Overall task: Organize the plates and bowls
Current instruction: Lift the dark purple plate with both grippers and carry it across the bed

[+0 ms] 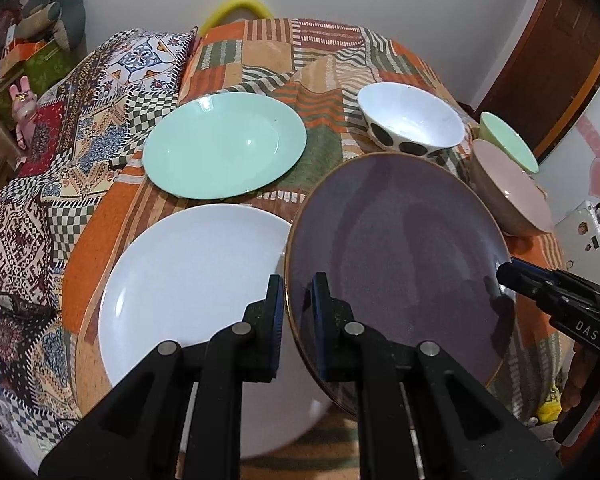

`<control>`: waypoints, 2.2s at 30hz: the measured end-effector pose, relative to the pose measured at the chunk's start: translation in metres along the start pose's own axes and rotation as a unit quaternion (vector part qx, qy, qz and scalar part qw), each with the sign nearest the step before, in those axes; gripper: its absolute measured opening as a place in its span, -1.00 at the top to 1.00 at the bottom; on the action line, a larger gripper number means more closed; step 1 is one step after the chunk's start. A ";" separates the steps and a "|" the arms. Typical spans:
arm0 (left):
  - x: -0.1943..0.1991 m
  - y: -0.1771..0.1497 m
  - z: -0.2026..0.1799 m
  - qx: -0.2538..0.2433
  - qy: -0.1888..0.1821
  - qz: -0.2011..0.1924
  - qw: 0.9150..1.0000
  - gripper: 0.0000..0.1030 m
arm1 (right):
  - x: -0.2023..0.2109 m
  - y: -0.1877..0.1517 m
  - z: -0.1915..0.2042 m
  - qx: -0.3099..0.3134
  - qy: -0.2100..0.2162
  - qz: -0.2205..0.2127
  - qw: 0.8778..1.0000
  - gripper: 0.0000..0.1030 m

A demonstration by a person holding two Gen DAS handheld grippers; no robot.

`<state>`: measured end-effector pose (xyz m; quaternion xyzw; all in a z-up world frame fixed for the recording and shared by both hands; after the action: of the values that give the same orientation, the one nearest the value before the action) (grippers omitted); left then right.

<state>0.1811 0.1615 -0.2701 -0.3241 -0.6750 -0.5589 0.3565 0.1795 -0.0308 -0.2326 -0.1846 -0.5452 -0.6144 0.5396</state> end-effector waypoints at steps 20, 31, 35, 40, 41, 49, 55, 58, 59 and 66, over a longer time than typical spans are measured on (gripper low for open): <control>0.047 -0.025 -0.063 -0.034 -0.028 -0.024 0.999 0.76 | 0.055 -0.027 -0.024 -0.023 -0.008 -0.031 0.999 0.50; 0.029 -0.035 -0.104 -0.072 -0.040 0.005 0.997 0.76 | 0.071 -0.042 -0.058 -0.051 -0.033 -0.037 0.997 0.50; 0.012 -0.040 -0.106 -0.069 -0.040 0.024 0.997 0.76 | 0.070 -0.049 -0.068 -0.057 -0.036 -0.032 0.997 0.50; -0.007 -0.047 -0.104 -0.064 -0.040 0.044 0.996 0.76 | 0.058 -0.054 -0.074 -0.061 -0.039 -0.018 0.997 0.50; -0.010 -0.047 -0.104 -0.062 -0.042 0.047 0.996 0.76 | 0.056 -0.054 -0.075 -0.062 -0.041 -0.015 0.997 0.50; -0.015 -0.049 -0.104 -0.066 -0.047 0.044 0.996 0.76 | 0.048 -0.056 -0.078 -0.055 -0.047 -0.007 0.997 0.49; -0.015 -0.050 -0.103 -0.059 -0.049 0.041 0.996 0.73 | 0.044 -0.057 -0.077 -0.042 -0.052 -0.001 0.998 0.44; -0.013 -0.049 -0.098 -0.047 -0.053 0.039 0.997 0.73 | 0.042 -0.058 -0.078 -0.047 -0.049 0.010 0.998 0.42; -0.010 -0.048 -0.096 -0.046 -0.048 0.035 0.997 0.73 | 0.044 -0.058 -0.077 -0.045 -0.049 0.011 0.998 0.40; 0.026 -0.037 -0.087 -0.045 -0.034 -0.013 0.998 0.56 | 0.070 -0.048 -0.072 -0.033 -0.057 -0.023 0.998 0.20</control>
<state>0.1464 0.0711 -0.2574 -0.3496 -0.6651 -0.5817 0.3115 0.1401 -0.1344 -0.2223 -0.2242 -0.5584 -0.6332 0.4868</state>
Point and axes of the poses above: each gripper's, at about its wrist camera, not at the fingertips, and x roughly against the way its jaws point, z to its left, y to its top, the point moved 6 cm from there along -x, roughly the way its jaws point, and after that the axes turned 6 degrees about -x, right-handed, at the moved point
